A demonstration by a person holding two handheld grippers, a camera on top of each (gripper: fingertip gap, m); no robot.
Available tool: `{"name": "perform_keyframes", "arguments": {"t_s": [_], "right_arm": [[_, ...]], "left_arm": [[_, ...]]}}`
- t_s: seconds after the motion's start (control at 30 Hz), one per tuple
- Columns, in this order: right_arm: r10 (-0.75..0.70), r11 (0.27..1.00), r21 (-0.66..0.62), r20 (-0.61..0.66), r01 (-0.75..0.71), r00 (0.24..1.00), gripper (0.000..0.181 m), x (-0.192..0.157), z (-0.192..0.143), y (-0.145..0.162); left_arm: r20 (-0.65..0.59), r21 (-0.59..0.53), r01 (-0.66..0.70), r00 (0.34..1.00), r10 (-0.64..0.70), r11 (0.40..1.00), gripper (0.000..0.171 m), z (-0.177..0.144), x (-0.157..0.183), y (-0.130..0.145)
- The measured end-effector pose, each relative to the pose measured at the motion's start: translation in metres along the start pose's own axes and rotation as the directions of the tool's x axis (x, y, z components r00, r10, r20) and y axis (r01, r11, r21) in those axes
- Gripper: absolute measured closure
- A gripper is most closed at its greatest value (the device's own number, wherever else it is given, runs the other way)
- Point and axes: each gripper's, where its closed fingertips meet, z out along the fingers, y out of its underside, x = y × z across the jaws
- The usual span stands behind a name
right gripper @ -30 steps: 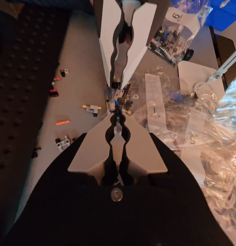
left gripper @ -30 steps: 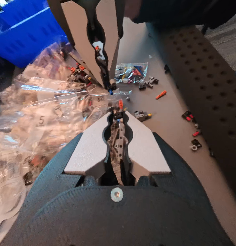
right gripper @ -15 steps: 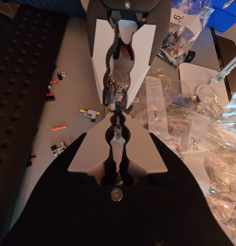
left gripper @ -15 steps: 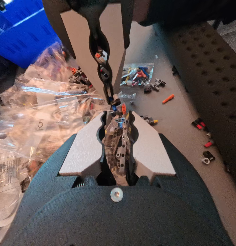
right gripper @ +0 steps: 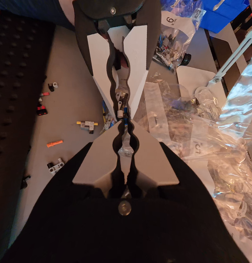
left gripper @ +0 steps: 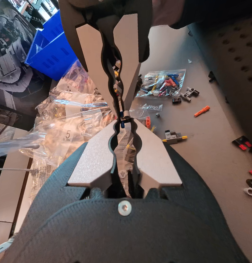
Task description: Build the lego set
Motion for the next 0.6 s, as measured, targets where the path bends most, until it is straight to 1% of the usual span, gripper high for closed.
{"name": "perform_keyframes", "arguments": {"t_s": [0.1, 0.2, 0.5, 0.53, 0.57, 0.6], "right_arm": [[0.001, 1.0, -0.01, 0.001, -0.001, 1.0, 0.18, -0.001, 0.0, 0.001], [0.02, 1.0, 0.012, 0.011, -0.02, 1.0, 0.18, -0.001, -0.002, -0.002], [0.044, 0.994, 0.097, 0.026, -0.047, 0.999, 0.181, 0.0, -0.013, -0.013], [0.049, 0.995, 0.084, 0.018, -0.051, 0.999, 0.181, 0.002, -0.013, -0.01], [0.053, 0.998, 0.024, -0.012, -0.052, 0.999, 0.181, 0.007, -0.014, 0.003], [0.062, 0.997, -0.039, -0.04, -0.064, 0.997, 0.181, 0.013, -0.016, 0.021]], "left_arm": [[0.007, -0.008, -0.016, 1.0, 0.016, 1.0, 0.158, 0.0, 0.0, 0.0], [0.009, 0.006, -0.018, 1.0, 0.018, 1.0, 0.158, -0.002, 0.0, -0.002], [-0.004, 0.1, 0.037, 0.999, -0.037, 0.994, 0.16, -0.012, -0.004, -0.015], [-0.005, 0.107, 0.049, 0.999, -0.048, 0.993, 0.16, -0.014, -0.005, -0.014], [0.015, 0.1, 0.059, 0.998, -0.061, 0.993, 0.16, -0.018, -0.01, -0.01], [0.056, 0.142, 0.093, 0.993, -0.101, 0.986, 0.161, -0.031, -0.022, -0.01]]}}
